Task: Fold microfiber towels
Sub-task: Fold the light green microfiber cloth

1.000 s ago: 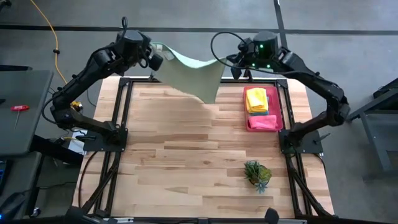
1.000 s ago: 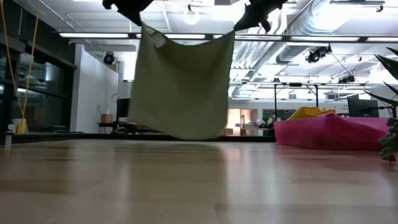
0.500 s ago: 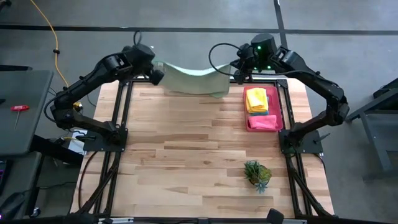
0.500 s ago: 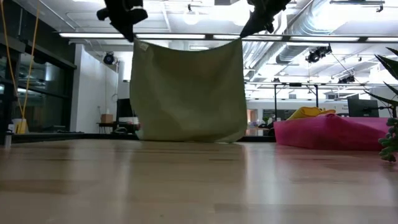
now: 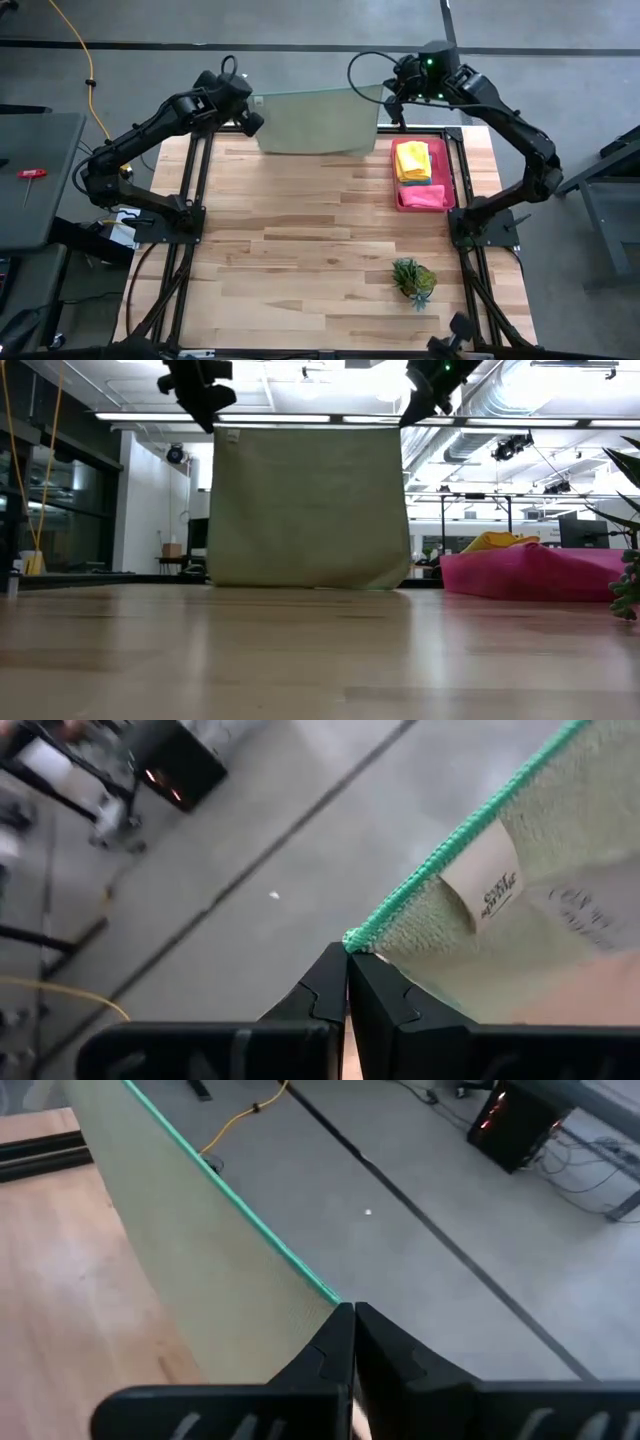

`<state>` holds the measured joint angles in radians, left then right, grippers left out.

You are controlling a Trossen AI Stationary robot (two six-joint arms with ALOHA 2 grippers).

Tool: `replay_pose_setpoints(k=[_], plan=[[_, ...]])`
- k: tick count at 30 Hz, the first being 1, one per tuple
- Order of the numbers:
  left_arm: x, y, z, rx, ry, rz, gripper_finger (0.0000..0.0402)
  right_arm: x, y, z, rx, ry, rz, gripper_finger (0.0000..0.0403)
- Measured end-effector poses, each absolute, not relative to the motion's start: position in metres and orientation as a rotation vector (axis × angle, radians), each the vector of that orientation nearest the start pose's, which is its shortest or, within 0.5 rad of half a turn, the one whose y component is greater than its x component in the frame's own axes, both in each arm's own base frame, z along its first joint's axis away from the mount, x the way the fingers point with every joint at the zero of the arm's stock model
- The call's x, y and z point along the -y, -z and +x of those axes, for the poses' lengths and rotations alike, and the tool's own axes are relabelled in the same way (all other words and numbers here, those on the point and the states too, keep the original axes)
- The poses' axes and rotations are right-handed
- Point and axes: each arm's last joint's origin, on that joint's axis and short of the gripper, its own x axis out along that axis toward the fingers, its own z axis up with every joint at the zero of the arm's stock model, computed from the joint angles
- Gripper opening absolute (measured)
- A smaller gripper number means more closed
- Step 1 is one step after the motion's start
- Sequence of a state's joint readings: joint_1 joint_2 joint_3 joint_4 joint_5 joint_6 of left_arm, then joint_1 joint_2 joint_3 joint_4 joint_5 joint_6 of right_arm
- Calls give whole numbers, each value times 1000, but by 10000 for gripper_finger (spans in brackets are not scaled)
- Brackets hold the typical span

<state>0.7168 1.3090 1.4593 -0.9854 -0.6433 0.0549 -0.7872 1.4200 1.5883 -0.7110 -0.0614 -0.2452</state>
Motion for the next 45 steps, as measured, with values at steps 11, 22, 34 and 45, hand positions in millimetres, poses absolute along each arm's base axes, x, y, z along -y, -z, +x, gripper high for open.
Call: replay_pose_setpoints(k=[11,22,34,45], plan=[[-188,-408,157,-945,-1413,201,0,217,-419,201,-561,654,-56,0],[-168,-406,160,-893,-1229,64,0,209,-417,208,-564,571,-32,0],[-102,-384,213,-797,-807,-88,0,199,-410,210,-602,439,50,0],[-18,-358,291,-634,-367,-346,0,199,-408,209,-619,434,59,0]])
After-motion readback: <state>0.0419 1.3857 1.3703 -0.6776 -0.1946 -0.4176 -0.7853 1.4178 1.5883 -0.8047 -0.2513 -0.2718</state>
